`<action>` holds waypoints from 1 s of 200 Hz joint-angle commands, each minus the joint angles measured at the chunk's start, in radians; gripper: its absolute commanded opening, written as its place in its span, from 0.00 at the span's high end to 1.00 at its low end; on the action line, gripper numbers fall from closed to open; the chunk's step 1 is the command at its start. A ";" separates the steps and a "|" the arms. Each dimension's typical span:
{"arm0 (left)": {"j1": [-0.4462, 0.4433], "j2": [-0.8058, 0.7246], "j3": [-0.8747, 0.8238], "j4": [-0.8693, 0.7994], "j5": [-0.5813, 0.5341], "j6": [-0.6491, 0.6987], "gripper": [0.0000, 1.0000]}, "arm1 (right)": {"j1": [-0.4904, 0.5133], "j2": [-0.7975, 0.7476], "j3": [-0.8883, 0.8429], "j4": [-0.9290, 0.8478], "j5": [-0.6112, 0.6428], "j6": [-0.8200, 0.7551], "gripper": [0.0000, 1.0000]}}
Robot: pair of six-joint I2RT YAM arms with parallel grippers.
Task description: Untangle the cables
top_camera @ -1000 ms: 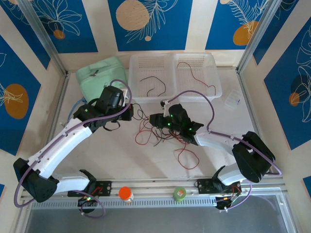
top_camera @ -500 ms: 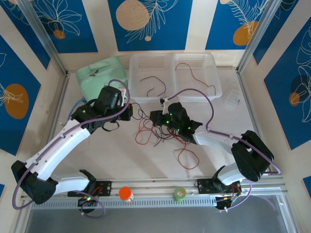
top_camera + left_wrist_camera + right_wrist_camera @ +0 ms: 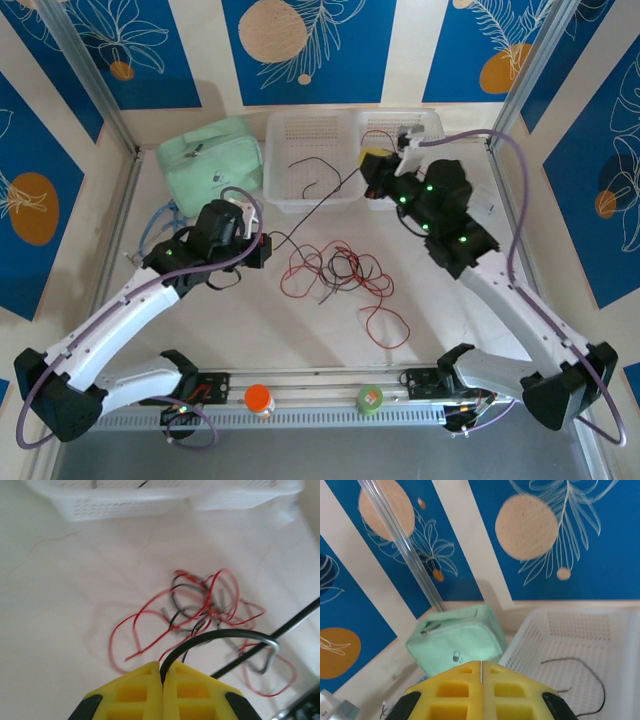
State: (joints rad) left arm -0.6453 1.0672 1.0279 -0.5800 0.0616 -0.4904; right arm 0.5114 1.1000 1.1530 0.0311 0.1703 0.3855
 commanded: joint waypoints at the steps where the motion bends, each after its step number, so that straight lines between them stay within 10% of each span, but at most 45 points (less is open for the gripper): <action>1: -0.006 -0.043 -0.047 0.079 0.074 0.040 1.00 | -0.046 0.001 0.056 -0.099 -0.027 -0.068 1.00; 28: -0.009 -0.068 -0.074 0.127 0.085 0.068 0.87 | -0.057 0.009 0.153 -0.154 -0.062 -0.107 1.00; 51: -0.019 -0.097 -0.091 0.163 0.080 0.096 0.37 | -0.059 0.020 0.233 -0.198 -0.088 -0.137 1.00; 74: -0.039 -0.145 -0.135 0.239 0.093 0.105 0.15 | -0.059 0.038 0.304 -0.244 -0.118 -0.153 1.00; 200: -0.361 0.179 -0.157 0.616 -0.066 0.306 0.08 | -0.027 0.113 0.601 -0.448 -0.138 -0.199 1.00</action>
State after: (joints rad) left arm -0.9562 1.1751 0.8322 -0.1303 0.0830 -0.2634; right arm 0.4706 1.2255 1.7271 -0.3798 0.0288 0.2073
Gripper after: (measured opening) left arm 0.905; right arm 0.051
